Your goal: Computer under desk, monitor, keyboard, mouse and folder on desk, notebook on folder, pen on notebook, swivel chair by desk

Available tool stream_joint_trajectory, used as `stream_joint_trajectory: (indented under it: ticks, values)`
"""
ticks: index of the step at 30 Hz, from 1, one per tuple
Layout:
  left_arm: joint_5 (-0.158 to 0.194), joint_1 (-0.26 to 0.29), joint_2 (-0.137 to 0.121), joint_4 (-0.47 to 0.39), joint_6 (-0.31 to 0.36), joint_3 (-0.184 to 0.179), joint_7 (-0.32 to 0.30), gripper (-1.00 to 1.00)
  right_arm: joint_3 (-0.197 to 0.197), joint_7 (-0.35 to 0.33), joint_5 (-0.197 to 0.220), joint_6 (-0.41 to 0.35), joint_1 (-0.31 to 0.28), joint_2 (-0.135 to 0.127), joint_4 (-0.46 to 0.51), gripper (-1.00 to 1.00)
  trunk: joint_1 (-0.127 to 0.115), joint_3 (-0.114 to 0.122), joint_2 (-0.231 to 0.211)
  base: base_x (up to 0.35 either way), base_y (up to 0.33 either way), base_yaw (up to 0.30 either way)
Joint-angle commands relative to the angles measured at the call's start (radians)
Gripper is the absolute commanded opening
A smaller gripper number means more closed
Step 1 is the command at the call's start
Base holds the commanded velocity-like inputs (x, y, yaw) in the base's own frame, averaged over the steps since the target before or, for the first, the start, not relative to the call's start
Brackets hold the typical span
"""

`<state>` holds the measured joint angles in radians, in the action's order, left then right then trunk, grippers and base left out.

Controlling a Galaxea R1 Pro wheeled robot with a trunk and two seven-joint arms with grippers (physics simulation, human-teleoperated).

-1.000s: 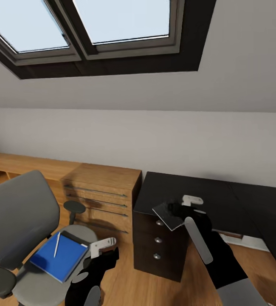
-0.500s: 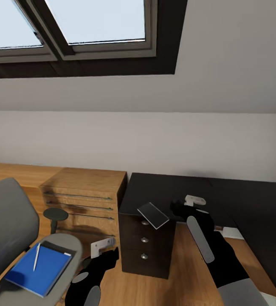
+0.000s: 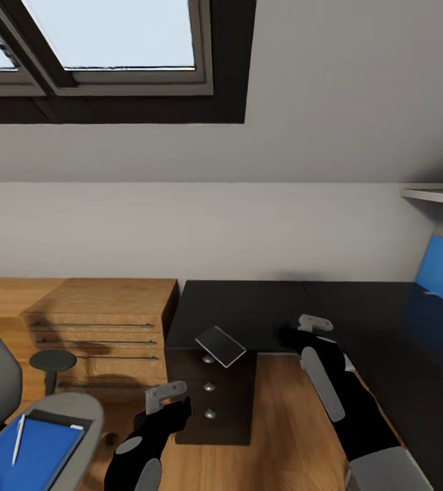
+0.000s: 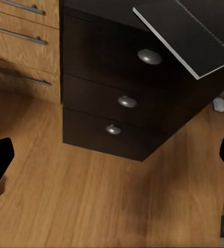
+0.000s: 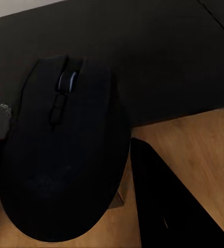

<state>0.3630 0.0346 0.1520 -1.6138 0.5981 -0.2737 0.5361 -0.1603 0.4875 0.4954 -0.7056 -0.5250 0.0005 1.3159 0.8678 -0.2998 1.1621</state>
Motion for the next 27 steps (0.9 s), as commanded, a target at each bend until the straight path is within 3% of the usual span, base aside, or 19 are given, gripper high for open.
stream_joint_trajectory:
  ticks: [1,23,27]
  values:
    - [0.011,0.001,0.0,-0.002,0.002,-0.001,0.01,1.0,0.001,0.013,0.013,0.0,-0.001,0.0,-0.002,-1.0,0.0,-0.001,0.001,0.0,0.0,-0.266]
    - [0.011,0.001,0.0,-0.005,0.002,0.0,0.01,1.0,0.001,0.013,0.011,0.0,-0.001,0.001,-0.009,-1.0,0.0,0.015,0.001,0.0,0.0,-0.266]
    - [0.011,0.001,0.0,-0.005,0.002,-0.001,0.01,1.0,0.003,0.01,0.009,0.008,-0.001,0.0,-0.061,-1.0,0.0,0.018,0.001,0.0,0.0,-0.266]
